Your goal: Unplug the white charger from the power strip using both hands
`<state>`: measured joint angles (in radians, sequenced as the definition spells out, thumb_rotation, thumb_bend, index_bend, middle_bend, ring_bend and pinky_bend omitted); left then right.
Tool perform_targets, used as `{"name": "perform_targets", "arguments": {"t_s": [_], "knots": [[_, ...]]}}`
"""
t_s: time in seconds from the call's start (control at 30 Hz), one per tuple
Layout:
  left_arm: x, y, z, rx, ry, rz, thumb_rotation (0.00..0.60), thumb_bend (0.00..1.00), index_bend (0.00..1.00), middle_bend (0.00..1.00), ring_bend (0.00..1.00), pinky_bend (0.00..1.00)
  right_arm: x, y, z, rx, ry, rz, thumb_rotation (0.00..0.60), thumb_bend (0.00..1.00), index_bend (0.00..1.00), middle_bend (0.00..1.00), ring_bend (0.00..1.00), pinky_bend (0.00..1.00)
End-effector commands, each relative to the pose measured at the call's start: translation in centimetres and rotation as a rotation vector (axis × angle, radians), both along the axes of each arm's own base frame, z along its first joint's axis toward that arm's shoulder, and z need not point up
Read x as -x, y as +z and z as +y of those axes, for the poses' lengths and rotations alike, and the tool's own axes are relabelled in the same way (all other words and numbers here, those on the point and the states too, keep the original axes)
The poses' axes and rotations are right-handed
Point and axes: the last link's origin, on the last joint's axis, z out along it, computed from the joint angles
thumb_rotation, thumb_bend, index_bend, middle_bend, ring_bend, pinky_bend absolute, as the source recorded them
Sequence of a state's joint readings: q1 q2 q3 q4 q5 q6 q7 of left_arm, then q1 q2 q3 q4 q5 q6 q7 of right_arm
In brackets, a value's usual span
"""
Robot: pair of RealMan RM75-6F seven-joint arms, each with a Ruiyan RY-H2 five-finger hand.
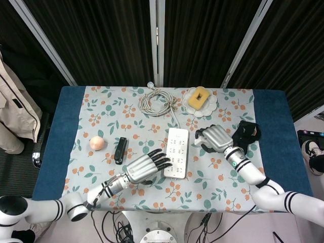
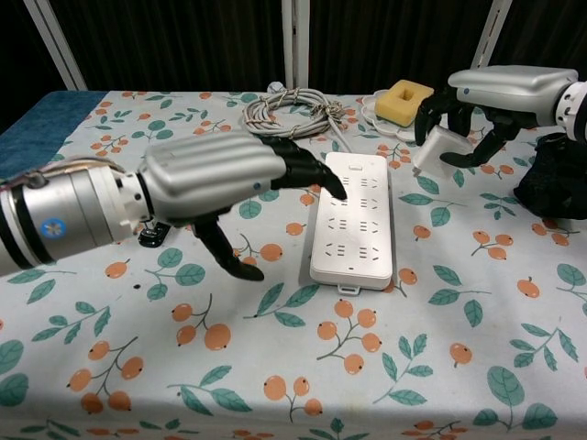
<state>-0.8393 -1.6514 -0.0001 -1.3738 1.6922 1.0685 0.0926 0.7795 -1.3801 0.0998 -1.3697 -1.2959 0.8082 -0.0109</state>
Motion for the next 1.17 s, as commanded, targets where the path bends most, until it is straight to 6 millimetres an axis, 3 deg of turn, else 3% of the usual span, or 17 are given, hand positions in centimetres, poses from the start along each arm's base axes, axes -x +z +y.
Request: {"name": "perform_targets", "arguments": {"t_s": [0.03, 0.13, 0.2, 0.3, 0.5, 0.63, 0.87, 1.0, 1.17], "knots": [[0.9, 2.4, 1.0, -0.071, 0.060, -0.035, 0.600, 0.10, 0.18, 0.16, 0.12, 0.12, 0.7, -0.5, -0.7, -0.050, -0.103, 0.020, 0.600, 0.40, 0.45, 0.45, 0.27, 0.29], [2.4, 4.5, 1.9, -0.125, 0.133, -0.054, 0.600, 0.10, 0.18, 0.16, 0.12, 0.12, 0.8, -0.6, -0.9, -0.057, -0.135, 0.025, 0.600, 0.36, 0.16, 0.31, 0.16, 0.24], [3.7, 6.1, 2.5, -0.164, 0.191, -0.074, 0.600, 0.10, 0.18, 0.16, 0.12, 0.12, 0.9, -0.5, -1.1, -0.051, -0.150, 0.028, 0.600, 0.35, 0.03, 0.21, 0.09, 0.20], [6.0, 8.6, 3.2, -0.224, 0.276, -0.095, 0.600, 0.10, 0.18, 0.16, 0.12, 0.12, 1.0, 0.0, -1.2, -0.034, -0.162, 0.029, 0.600, 0.34, 0.00, 0.12, 0.02, 0.15], [12.1, 13.9, 3.9, -0.376, 0.465, -0.087, 0.600, 0.09, 0.18, 0.16, 0.12, 0.12, 1.2, 2.7, -0.5, 0.038, -0.145, 0.006, 0.600, 0.34, 0.00, 0.08, 0.00, 0.12], [16.3, 17.7, 2.7, -0.478, 0.588, -0.086, 0.600, 0.09, 0.18, 0.16, 0.12, 0.12, 2.3, 6.3, 2.2, 0.149, -0.106, -0.022, 0.600, 0.34, 0.00, 0.10, 0.00, 0.12], [22.5, 22.0, -2.2, -0.592, 0.785, -0.060, 0.600, 0.09, 0.18, 0.16, 0.12, 0.11, 7.7, 12.5, 10.3, 0.384, -0.157, -0.055, 0.600, 0.34, 0.00, 0.14, 0.00, 0.12], [23.9, 23.0, -5.2, -0.634, 0.844, -0.088, 0.600, 0.09, 0.18, 0.16, 0.12, 0.10, 9.9, 14.1, 14.1, 0.455, -0.192, -0.091, 0.600, 0.34, 0.00, 0.14, 0.00, 0.12], [23.9, 22.5, -8.4, -0.634, 0.856, -0.073, 0.600, 0.09, 0.18, 0.16, 0.12, 0.09, 11.5, 14.5, 18.7, 0.517, -0.209, -0.132, 0.600, 0.34, 0.00, 0.14, 0.00, 0.12]]}}
